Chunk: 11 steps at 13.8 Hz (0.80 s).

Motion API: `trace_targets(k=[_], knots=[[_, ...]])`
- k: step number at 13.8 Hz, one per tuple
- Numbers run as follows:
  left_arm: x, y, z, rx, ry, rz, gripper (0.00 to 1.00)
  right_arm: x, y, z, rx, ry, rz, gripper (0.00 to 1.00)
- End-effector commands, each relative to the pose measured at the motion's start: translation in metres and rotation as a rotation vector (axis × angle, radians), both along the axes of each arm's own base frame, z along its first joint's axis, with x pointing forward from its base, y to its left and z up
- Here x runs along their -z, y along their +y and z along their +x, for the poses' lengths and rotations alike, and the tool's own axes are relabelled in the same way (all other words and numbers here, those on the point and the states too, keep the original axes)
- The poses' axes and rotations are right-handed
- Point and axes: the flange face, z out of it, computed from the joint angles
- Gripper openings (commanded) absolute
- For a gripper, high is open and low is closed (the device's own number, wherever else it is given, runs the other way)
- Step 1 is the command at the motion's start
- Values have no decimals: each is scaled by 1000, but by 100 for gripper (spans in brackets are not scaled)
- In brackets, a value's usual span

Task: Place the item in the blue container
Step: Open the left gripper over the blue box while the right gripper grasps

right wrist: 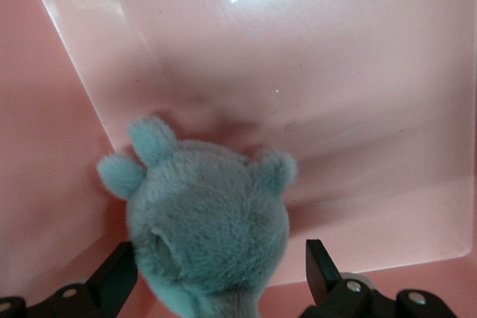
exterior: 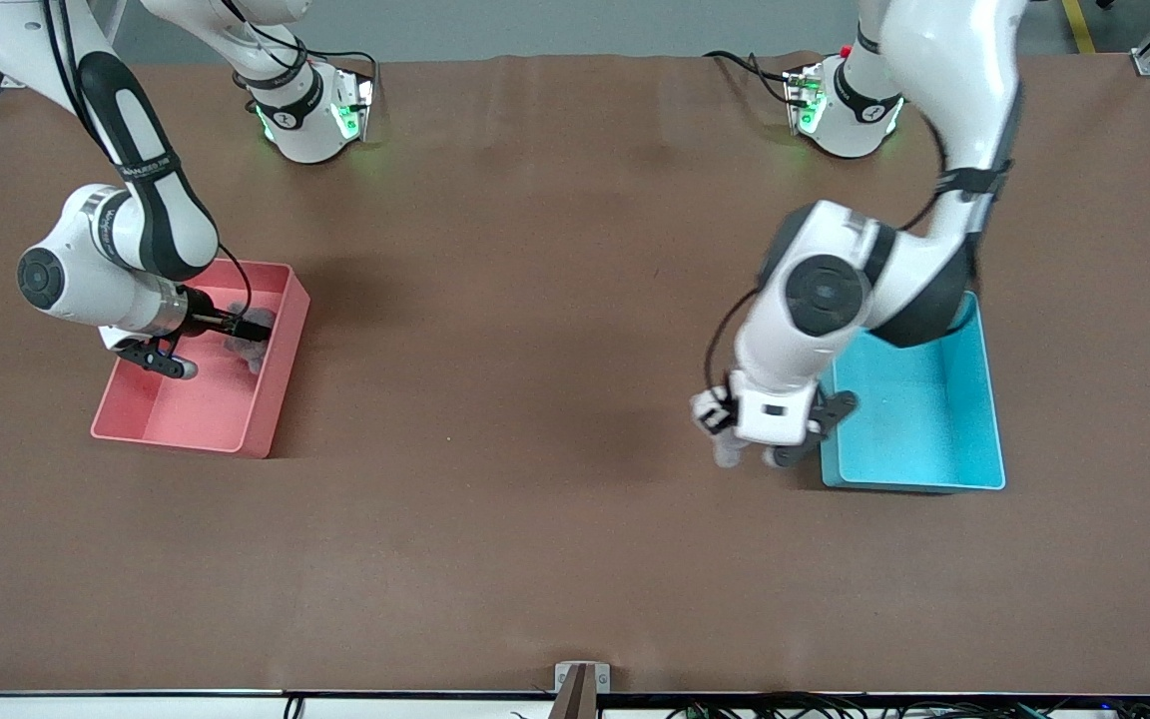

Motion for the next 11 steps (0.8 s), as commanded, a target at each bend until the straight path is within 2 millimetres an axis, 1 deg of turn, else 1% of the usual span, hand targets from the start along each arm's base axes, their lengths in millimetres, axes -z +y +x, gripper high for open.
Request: trace_targets(k=[1, 2, 3, 4, 5, 6, 8, 9, 10, 11], knots=[[-20, 70, -1, 128, 81, 44, 0, 7, 0, -5, 3, -4, 20, 81], [-24, 99, 2, 145, 95, 48, 0, 7, 0, -5, 1, -4, 20, 62], [-19, 127, 1, 176, 111, 71, 0, 6, 0, -4, 1, -4, 20, 39], [-9, 145, -1, 191, 126, 94, 0, 6, 0, -4, 2, -4, 21, 21], [-1, 168, 1, 200, 130, 129, 0, 5, 0, -3, 1, -6, 21, 8], [6, 185, 1, 203, 144, 129, 0, 3, 0, -2, 0, -9, 21, 3], [24, 219, 2, 207, 169, 119, 1, -4, -1, 3, 0, -17, 22, 1], [38, 240, 0, 194, 173, 113, 6, -12, 0, 9, -4, -17, 27, 0], [53, 257, -2, 176, 161, 104, 27, -23, 0, 17, -11, -7, 38, 0], [61, 259, -2, 167, 164, 94, 46, -33, -1, 24, -13, 4, 48, 0]])
